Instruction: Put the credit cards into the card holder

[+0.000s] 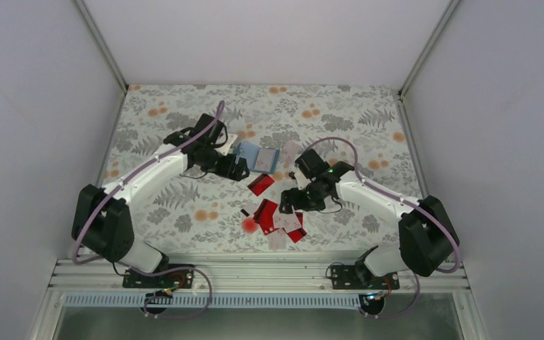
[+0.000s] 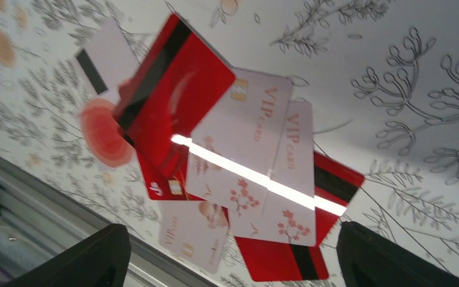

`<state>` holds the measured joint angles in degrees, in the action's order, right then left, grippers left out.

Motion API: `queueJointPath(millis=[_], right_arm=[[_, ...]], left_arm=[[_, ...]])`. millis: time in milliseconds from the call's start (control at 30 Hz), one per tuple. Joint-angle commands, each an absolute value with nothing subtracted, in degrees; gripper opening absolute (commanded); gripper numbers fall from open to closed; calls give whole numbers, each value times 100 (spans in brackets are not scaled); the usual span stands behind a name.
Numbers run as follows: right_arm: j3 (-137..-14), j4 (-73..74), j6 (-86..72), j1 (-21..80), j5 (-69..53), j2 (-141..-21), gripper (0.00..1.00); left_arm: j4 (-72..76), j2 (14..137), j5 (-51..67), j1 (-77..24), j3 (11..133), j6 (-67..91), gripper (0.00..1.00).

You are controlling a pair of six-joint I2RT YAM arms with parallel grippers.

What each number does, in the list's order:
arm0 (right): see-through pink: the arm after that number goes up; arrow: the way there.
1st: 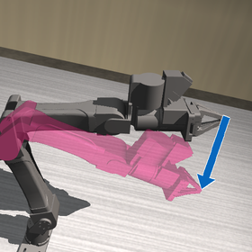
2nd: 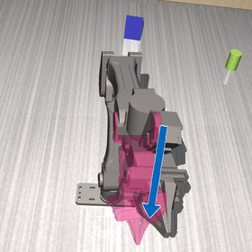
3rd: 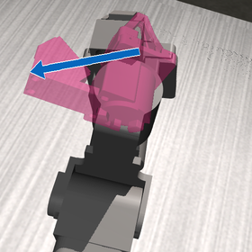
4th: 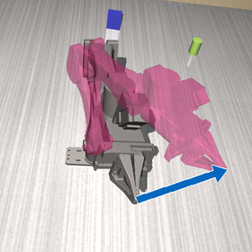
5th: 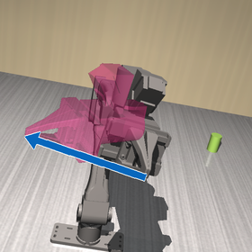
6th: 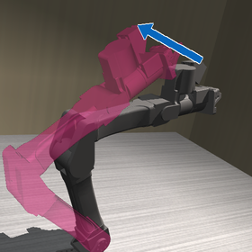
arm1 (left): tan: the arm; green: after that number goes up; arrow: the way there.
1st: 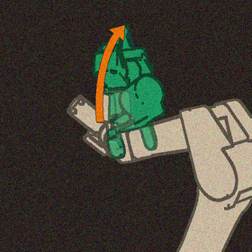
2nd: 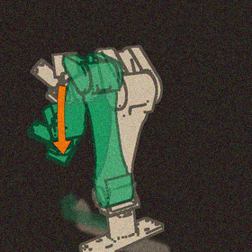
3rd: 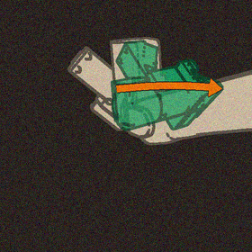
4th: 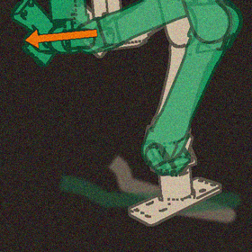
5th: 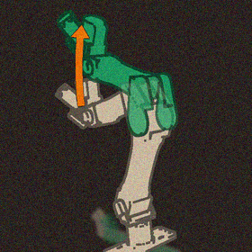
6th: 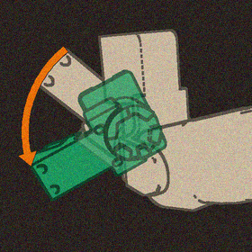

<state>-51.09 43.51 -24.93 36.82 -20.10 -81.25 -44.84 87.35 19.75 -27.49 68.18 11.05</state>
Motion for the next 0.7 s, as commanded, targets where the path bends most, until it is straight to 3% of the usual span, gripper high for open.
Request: queueJointPath(millis=[0, 100, 433, 667], right_arm=[[-5247, 4795, -3049, 3989, -1180, -8030, 92], [-5262, 4919, -3465, 4016, -717, -7880, 99], [-5915, 5306, -4505, 3970, -199, -7873, 99], [-5554, 5147, -4265, 3676, -247, -7366, 99]], left_arm=[[-4328, 8122, 1678, -2958, 6338, 1014, 100], [-4308, 7982, 1591, -3180, 6122, 1072, 100], [-4165, 7937, 859, -4295, 5934, 1637, 100], [-4376, 8830, 495, -5263, 6403, 2097, 100]])
